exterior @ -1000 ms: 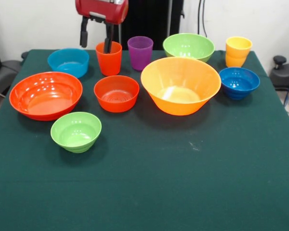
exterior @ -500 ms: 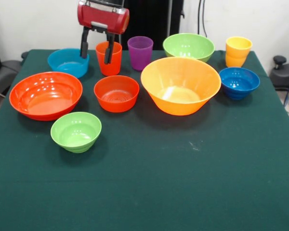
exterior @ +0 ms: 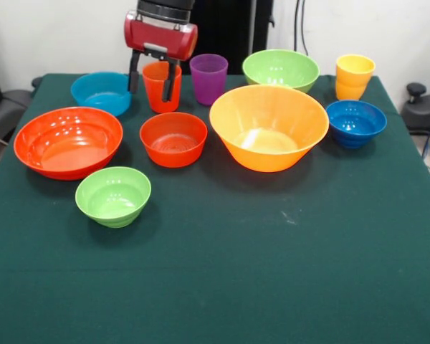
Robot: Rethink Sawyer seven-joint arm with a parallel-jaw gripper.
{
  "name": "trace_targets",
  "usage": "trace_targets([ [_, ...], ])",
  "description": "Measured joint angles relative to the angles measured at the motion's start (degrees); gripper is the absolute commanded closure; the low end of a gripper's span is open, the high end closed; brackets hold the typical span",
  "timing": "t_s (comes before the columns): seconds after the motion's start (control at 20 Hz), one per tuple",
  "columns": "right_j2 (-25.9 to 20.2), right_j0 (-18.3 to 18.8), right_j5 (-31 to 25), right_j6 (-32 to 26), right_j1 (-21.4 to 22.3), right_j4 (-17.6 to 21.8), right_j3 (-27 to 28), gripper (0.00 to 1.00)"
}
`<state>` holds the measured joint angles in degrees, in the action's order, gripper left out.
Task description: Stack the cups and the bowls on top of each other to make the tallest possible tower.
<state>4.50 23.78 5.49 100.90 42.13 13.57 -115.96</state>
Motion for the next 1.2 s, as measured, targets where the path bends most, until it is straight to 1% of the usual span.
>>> trace_targets([
  [0.35, 1.53, -0.09, 0.01, 0.0, -1.49, 0.39, 0.02, 0.0],
  [0.75, 2.21, 1.43, 0.01, 0.0, -3.01, 2.37, 0.03, 0.0],
  [0.95, 2.06, 2.92, 0.01, 0.0, -3.82, 3.54, 0.03, 0.0],
  [1.2, 1.72, 6.08, 0.02, 0.0, -4.93, 5.21, 0.05, 0.0],
])
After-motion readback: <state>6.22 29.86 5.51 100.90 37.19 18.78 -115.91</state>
